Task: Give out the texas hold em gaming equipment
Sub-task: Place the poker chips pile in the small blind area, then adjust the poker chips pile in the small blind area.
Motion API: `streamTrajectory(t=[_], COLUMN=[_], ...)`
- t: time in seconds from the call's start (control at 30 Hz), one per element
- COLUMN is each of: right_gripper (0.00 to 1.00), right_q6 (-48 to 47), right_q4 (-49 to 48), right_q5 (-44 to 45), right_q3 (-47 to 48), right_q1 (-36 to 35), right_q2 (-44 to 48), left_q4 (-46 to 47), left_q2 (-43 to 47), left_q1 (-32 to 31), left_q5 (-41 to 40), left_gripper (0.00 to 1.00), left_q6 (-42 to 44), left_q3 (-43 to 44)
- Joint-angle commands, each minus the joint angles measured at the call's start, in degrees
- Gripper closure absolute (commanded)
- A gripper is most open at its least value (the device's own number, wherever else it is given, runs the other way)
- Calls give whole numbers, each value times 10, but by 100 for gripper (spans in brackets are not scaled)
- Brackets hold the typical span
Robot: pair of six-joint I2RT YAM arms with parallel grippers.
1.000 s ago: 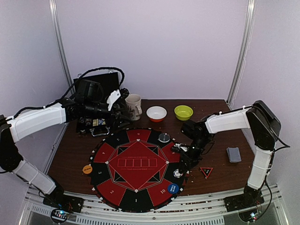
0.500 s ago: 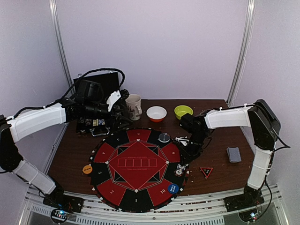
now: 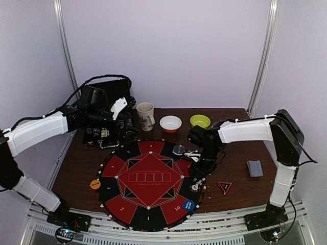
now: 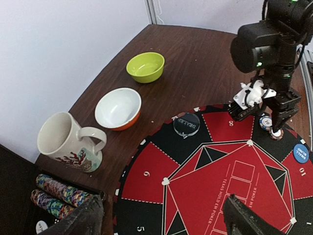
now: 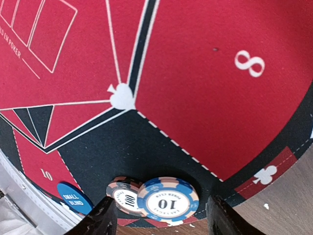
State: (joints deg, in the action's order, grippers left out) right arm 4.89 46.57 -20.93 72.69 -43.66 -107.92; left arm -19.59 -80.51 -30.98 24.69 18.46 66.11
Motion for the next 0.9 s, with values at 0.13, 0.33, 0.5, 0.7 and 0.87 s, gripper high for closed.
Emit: streamTrajectory(t=[0.13, 0.33, 0.5, 0.7, 0.87], right_gripper=[41, 51, 54, 48, 39], right_q6=[1, 11, 19, 17, 40], right_q4=[11, 29, 26, 49, 48], right_q5=[29, 32, 36, 63, 103], right_q3=[6, 6, 6, 27, 71], right_q1=[-33, -47, -61, -65, -68], right_q2=[-15, 1, 9, 6, 7], left_q4=[-1, -1, -1, -1, -1], left_q2=[14, 11, 12, 14, 18], left_q1=[11, 11, 12, 11, 12], left_q5=[-19, -18, -20, -21, -25], left_gripper=[12, 12, 12, 12, 12], left_q6=[15, 21, 25, 27, 31], left_q3=[2, 5, 0, -1, -6])
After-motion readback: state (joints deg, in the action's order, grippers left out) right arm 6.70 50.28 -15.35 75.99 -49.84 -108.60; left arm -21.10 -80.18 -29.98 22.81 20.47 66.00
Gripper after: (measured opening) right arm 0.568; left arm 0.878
